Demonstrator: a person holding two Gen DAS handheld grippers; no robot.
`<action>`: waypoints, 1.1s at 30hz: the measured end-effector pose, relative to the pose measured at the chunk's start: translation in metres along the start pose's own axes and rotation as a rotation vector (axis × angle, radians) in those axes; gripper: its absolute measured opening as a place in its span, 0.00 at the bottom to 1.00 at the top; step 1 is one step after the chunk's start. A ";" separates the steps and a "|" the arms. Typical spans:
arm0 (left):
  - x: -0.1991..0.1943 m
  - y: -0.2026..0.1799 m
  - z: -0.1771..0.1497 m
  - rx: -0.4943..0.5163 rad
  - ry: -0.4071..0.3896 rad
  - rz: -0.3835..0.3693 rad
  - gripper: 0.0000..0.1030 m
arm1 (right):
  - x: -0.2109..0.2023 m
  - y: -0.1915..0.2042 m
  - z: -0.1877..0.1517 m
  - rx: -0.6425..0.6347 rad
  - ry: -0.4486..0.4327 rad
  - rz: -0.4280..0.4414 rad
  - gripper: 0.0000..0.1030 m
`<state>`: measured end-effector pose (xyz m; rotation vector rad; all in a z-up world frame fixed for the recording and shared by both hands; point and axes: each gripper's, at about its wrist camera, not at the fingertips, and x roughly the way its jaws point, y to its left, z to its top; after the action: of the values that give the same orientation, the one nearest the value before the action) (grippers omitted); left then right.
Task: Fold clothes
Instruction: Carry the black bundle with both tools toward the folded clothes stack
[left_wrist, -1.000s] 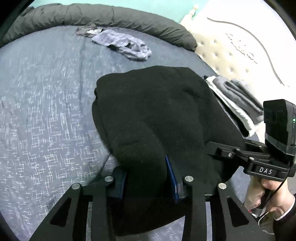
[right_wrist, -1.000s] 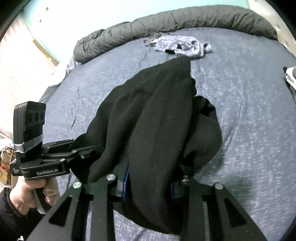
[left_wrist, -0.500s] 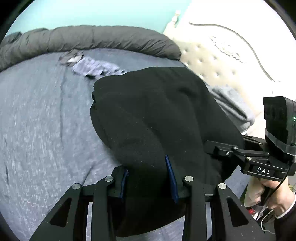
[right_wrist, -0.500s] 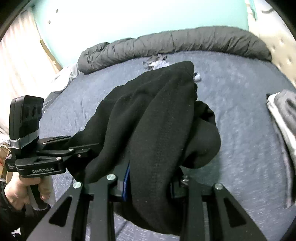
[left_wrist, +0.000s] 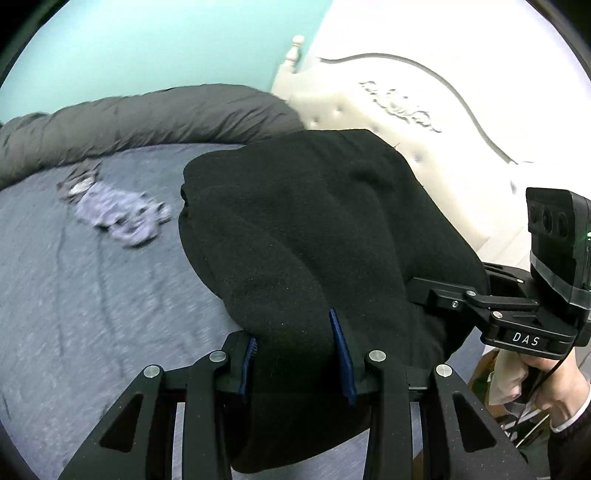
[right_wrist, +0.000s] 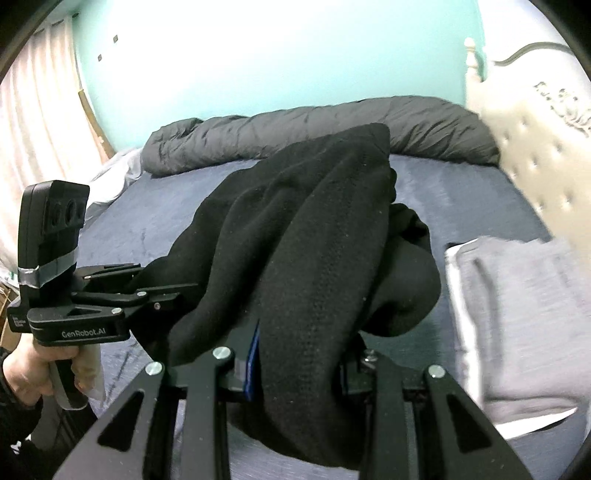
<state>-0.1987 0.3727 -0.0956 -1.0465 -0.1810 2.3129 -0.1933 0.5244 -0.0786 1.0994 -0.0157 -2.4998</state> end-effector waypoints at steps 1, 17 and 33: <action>0.006 -0.010 0.007 0.006 -0.002 -0.007 0.38 | -0.008 -0.010 0.003 0.000 -0.005 -0.008 0.30; 0.143 -0.154 0.089 0.032 0.040 -0.124 0.38 | -0.076 -0.186 0.018 0.041 -0.016 -0.138 0.30; 0.212 -0.195 0.065 0.027 0.082 -0.100 0.38 | -0.049 -0.288 -0.025 0.055 0.093 -0.237 0.51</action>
<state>-0.2664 0.6590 -0.1193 -1.0918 -0.1654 2.1734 -0.2497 0.8104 -0.1109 1.3071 0.0766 -2.6660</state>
